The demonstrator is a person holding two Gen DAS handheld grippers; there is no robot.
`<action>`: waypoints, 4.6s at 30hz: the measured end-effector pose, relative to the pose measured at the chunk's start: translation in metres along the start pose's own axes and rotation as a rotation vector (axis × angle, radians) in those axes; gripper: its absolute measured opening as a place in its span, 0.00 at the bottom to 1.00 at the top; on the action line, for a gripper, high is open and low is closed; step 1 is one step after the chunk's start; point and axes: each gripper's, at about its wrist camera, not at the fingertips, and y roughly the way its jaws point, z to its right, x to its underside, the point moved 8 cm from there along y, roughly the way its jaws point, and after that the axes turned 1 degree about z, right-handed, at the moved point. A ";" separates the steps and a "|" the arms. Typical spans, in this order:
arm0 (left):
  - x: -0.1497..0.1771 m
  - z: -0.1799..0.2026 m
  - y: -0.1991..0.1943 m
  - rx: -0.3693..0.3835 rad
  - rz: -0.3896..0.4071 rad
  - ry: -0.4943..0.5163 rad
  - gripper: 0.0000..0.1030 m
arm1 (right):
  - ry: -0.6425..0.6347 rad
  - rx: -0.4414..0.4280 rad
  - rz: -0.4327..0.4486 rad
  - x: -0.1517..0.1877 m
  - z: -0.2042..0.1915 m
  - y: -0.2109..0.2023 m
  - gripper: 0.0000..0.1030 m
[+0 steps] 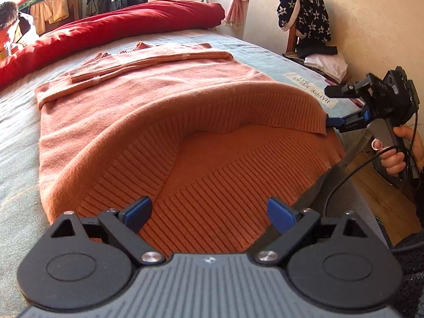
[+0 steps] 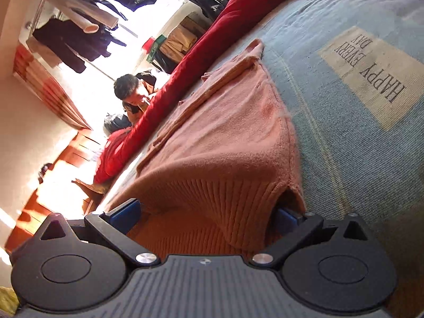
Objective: Fold clothes
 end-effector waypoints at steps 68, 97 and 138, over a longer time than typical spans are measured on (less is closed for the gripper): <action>-0.039 0.019 0.050 -0.595 0.247 0.811 0.83 | -1.801 0.588 0.026 0.085 -0.132 0.124 0.48; -0.001 0.021 -0.037 -0.424 0.113 0.630 0.34 | -1.560 0.413 -0.191 0.101 -0.160 0.061 0.23; -0.029 0.015 0.016 -0.477 0.178 0.646 0.05 | -1.621 0.506 -0.133 0.100 -0.147 0.108 0.04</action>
